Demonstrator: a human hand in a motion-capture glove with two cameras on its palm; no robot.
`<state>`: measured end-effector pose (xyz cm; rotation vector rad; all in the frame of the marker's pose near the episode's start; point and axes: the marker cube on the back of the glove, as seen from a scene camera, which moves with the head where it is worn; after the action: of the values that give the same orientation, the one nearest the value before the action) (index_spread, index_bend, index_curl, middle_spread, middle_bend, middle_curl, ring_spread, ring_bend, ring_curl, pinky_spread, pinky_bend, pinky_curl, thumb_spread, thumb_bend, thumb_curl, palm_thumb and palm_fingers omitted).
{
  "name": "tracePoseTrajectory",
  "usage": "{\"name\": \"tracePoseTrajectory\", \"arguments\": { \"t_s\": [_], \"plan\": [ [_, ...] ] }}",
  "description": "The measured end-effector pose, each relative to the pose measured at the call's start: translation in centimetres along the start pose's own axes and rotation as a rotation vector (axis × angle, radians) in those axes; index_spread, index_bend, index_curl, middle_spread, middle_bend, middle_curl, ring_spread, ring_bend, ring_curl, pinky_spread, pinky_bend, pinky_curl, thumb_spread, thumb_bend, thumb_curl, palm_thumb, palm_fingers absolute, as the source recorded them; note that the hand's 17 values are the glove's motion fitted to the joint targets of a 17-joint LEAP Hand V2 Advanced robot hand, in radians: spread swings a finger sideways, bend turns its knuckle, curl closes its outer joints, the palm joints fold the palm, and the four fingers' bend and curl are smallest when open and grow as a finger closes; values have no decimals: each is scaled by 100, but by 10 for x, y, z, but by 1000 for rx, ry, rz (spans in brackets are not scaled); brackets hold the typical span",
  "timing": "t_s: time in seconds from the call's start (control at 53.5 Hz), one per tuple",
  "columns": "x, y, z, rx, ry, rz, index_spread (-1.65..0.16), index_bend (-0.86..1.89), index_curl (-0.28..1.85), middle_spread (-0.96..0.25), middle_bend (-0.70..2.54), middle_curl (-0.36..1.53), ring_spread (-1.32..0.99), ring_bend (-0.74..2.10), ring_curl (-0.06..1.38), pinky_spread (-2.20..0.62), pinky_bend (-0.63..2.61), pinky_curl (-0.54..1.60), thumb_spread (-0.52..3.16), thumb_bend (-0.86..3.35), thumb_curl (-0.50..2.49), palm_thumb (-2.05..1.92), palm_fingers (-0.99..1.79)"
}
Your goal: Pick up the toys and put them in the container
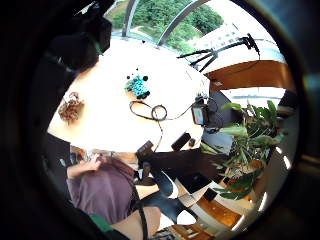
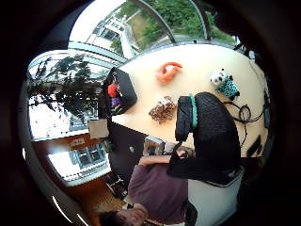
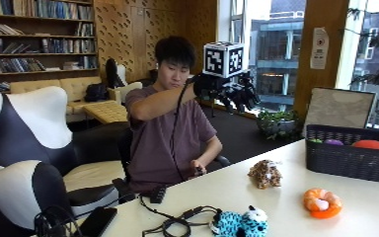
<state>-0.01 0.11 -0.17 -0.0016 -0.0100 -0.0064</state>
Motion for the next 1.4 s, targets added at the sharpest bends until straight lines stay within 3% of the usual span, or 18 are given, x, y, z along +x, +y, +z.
{"name": "tracePoseTrajectory", "arguments": {
  "t_s": [0.168, 0.393, 0.505, 0.523, 0.542, 0.654, 0.673, 0.692, 0.71, 1.009, 1.215, 1.308, 1.402],
  "plan": [
    [1, 7, -16, 16, -36, 3, -15, 10, 5, -8, 18, 7, -13, 61, 18, -8, 75, 25, 105, 14, 6, 11, 28],
    [13, 3, -31, 36, -56, 26, -19, 13, 9, -7, 24, 16, -17, 72, 23, -9, 84, 30, 144, 16, 14, 8, 19],
    [23, -7, -26, 39, -68, 31, -19, 13, 12, -9, 23, 20, -17, 75, 25, -9, 88, 32, 152, 15, 16, 6, 13],
    [26, -11, -24, 45, -58, 39, -19, 17, 13, -7, 9, 17, -17, 79, 27, -9, 93, 33, 152, 14, 17, 5, 5],
    [29, -15, -21, 52, -45, 49, -19, 14, 13, -9, 24, 21, -16, 76, 26, -8, 90, 33, 153, 14, 17, 4, 9],
    [50, -40, -2, 65, 24, 104, -20, 19, 18, -6, 9, 19, -12, 77, 27, -6, 97, 35, 153, 12, 19, 1, -8],
    [53, -44, 2, 61, 29, 111, -20, 14, 17, -9, 24, 22, -11, 73, 26, -5, 94, 34, 152, 11, 20, 0, -4],
    [57, -48, 7, 54, 33, 119, -19, 19, 19, -6, 10, 19, -11, 77, 27, -5, 97, 35, 153, 11, 20, 1, -7],
    [61, -54, 13, 44, 37, 127, -20, 14, 18, -8, 24, 23, -9, 72, 25, -5, 94, 34, 152, 10, 20, 0, -5],
    [117, -128, 156, -97, 70, 234, -20, 3, 15, 3, 15, 25, 3, 57, 22, 2, 101, 36, 134, 1, 26, 0, -26],
    [138, -140, 261, -160, 42, 348, -19, 6, 13, 6, 18, 27, 4, 62, 23, 3, 111, 38, 124, -2, 29, 0, -12],
    [142, -143, 277, -8, 61, 376, -19, 2, 11, 5, 23, 30, 1, 76, 27, 1, 113, 38, 122, -2, 29, 0, -3],
    [144, -148, 281, 152, 58, 363, -19, 2, 6, -8, 59, 41, -14, 105, 34, -11, 109, 35, 129, 4, 32, 12, 39]
  ]
}}
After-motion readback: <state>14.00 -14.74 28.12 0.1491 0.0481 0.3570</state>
